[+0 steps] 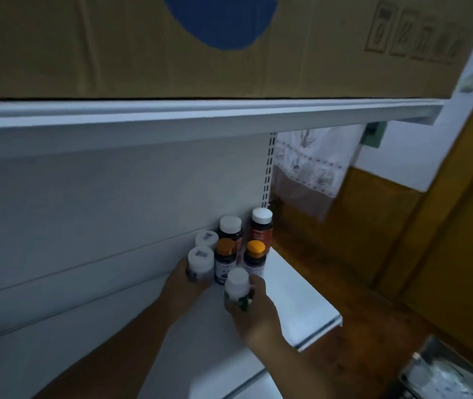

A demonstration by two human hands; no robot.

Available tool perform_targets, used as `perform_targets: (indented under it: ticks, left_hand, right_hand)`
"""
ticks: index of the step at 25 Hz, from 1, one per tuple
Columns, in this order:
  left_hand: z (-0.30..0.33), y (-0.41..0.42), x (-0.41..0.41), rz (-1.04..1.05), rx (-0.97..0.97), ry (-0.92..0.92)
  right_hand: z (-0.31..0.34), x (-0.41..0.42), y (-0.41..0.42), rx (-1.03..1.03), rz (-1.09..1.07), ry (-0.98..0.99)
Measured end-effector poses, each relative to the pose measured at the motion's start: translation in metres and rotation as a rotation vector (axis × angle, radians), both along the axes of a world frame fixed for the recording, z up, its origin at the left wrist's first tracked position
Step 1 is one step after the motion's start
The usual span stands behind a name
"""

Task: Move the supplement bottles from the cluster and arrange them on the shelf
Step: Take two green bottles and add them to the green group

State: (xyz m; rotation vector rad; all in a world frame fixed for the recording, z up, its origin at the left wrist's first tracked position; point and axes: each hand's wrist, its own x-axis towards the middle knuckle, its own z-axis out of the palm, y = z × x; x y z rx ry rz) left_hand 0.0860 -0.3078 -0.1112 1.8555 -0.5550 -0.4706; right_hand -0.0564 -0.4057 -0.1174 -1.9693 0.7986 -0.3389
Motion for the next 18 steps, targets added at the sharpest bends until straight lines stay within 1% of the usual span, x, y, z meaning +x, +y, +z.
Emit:
perform_targets:
  ticks: [1,3,5,6,7,9,11,12,14,16,18]
  left_hand:
    - [-0.002,0.001,0.001,0.025,0.009,0.014]
    - [0.001,0.011,-0.004,0.087,-0.057,0.145]
    - [0.011,0.035,-0.024,0.151,-0.204,0.277]
    - [0.019,0.051,-0.04,0.161,-0.26,0.32]
    - [0.024,0.067,-0.055,0.168,-0.294,0.35]
    - [0.033,0.104,-0.082,0.242,-0.34,0.361]
    - [0.038,0.143,-0.096,0.4,-0.336,0.312]
    - [0.039,0.161,-0.103,0.468,-0.365,0.334]
    - [0.04,0.2,-0.115,0.56,-0.559,0.481]
    - [0.042,0.235,-0.128,0.595,-0.733,0.606]
    - [0.039,0.268,-0.138,0.595,-0.779,0.597]
  right_hand:
    - [0.0,0.001,-0.003,0.035,0.032,-0.019]
    - [0.005,-0.003,-0.006,0.167,0.078,-0.11]
    - [0.016,-0.005,-0.001,0.474,0.113,-0.239]
    - [0.021,-0.003,0.005,0.631,0.155,-0.275]
    - [0.025,-0.001,0.015,0.735,0.218,-0.274]
    - [0.026,0.005,0.044,0.821,0.363,-0.236]
    - [0.021,0.013,0.079,0.872,0.456,-0.211]
    - [0.019,0.015,0.098,0.898,0.502,-0.199]
    - [0.021,0.018,0.137,0.959,0.598,-0.197]
    - [0.026,0.018,0.169,0.991,0.666,-0.195]
    - [0.03,0.014,0.197,0.988,0.737,-0.196]
